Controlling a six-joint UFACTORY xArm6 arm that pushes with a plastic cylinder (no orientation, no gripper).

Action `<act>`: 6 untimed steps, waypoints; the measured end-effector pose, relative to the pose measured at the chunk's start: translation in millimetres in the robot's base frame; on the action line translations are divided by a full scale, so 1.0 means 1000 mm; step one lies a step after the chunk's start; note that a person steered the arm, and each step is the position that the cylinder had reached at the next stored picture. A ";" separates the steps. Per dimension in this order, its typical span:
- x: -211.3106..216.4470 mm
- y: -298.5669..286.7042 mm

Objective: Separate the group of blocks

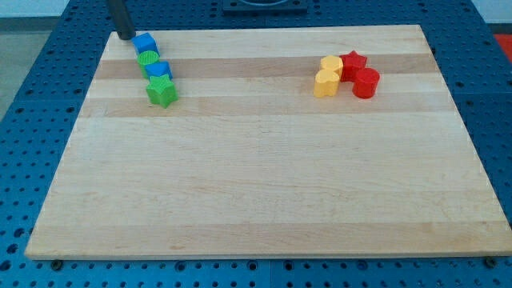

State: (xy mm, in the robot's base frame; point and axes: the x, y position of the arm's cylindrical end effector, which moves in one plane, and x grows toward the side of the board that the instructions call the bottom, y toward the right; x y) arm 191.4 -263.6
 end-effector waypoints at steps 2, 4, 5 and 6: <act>0.020 0.029; 0.170 0.070; 0.248 0.081; 0.253 0.081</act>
